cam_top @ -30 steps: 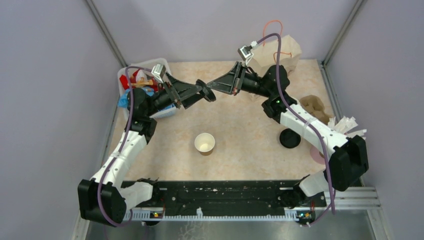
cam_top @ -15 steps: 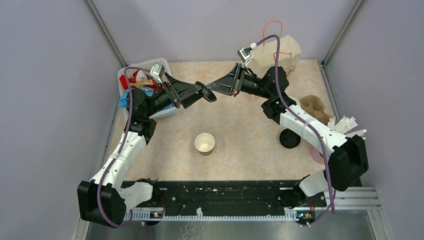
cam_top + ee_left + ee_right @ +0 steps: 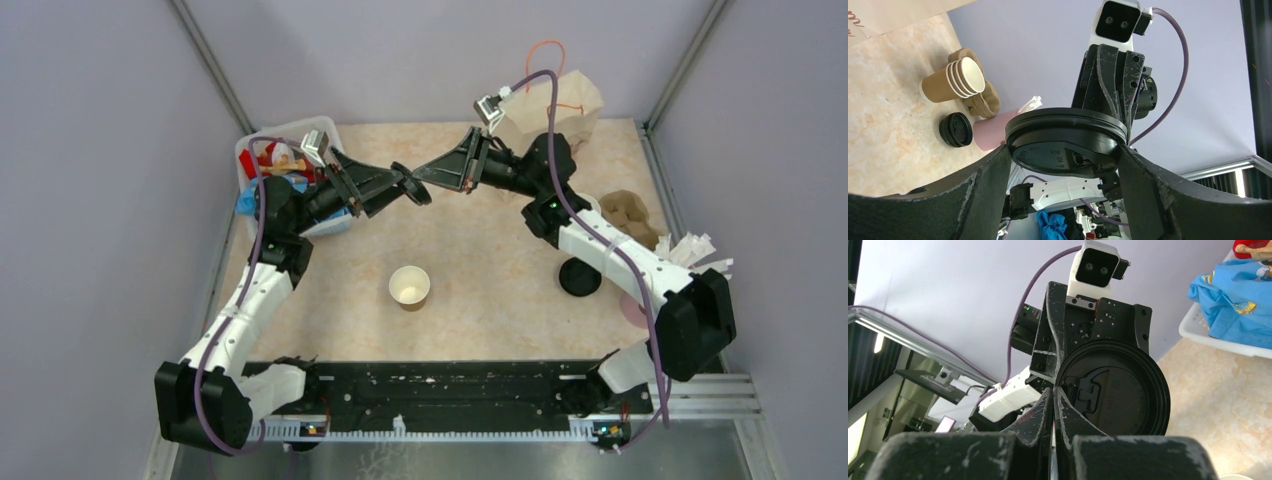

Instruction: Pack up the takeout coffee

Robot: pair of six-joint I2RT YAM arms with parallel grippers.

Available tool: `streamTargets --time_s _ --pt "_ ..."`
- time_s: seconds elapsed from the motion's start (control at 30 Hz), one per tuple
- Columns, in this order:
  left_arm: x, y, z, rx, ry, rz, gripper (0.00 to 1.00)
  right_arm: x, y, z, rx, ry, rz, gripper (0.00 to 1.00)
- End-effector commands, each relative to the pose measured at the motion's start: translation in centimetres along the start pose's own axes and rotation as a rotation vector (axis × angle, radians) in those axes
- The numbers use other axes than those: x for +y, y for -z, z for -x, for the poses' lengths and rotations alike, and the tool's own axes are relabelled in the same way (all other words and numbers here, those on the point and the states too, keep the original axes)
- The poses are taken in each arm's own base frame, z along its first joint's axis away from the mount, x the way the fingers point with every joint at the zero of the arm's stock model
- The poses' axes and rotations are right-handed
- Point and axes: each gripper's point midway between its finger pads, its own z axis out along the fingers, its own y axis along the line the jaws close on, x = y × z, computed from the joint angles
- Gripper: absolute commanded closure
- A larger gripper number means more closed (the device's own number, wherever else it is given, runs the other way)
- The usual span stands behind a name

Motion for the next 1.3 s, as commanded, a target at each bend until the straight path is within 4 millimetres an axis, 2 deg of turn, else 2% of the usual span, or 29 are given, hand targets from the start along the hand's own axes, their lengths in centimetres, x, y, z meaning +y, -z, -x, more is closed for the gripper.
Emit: streamTargets --time_s 0.0,0.13,0.17,0.23,0.3,0.37,0.4,0.53,0.6,0.7,0.8,0.9,1.13,1.27 --pt "-0.6 0.2 0.1 -0.014 -0.042 -0.004 0.22 0.2 -0.4 -0.1 0.007 0.041 0.013 1.00" --pt "0.5 0.4 -0.1 -0.011 -0.032 0.056 0.23 -0.3 -0.3 -0.2 0.015 0.050 -0.024 0.99" --pt "0.8 0.5 -0.1 -0.009 -0.033 0.073 0.23 -0.4 -0.2 -0.3 0.017 0.054 -0.035 0.91" --pt "1.5 0.6 -0.2 -0.003 -0.037 0.128 0.23 -0.9 0.3 -0.1 0.010 0.076 -0.073 0.67" --pt "2.4 0.9 -0.1 0.003 -0.051 0.206 0.23 -1.8 1.4 0.3 -0.005 0.103 -0.158 0.50" --pt "3.7 1.7 -0.1 0.024 -0.095 0.308 0.23 -3.6 3.4 1.2 -0.035 0.143 -0.311 0.39" --pt "4.4 2.0 -0.1 0.038 -0.106 0.366 0.23 -5.4 5.0 0.9 -0.019 0.142 -0.424 0.37" --pt "6.7 3.9 -0.5 0.121 -0.168 0.581 0.26 -9.1 11.0 0.8 0.035 0.239 -0.771 0.37" --pt "8.1 5.0 -0.6 0.173 -0.217 0.707 0.27 -10.3 13.3 0.0 0.081 0.270 -0.878 0.37" --pt "10.0 6.4 -1.7 0.285 -0.273 0.870 0.28 -11.4 15.6 -1.6 0.138 0.279 -0.961 0.37" --pt "11.5 6.6 -2.7 0.376 -0.317 0.972 0.28 -12.1 16.8 -3.0 0.169 0.268 -0.986 0.37" --pt "12.7 5.9 -4.2 0.464 -0.372 1.052 0.28 -12.2 17.5 -3.8 0.176 0.261 -0.993 0.37" --pt "15.3 4.2 -7.8 0.645 -0.498 1.200 0.27 -12.4 18.0 -4.3 0.195 0.266 -0.998 0.37" --pt "17.1 4.6 -8.9 0.746 -0.514 1.307 0.27 -12.4 18.0 -4.4 0.207 0.278 -0.998 0.37"
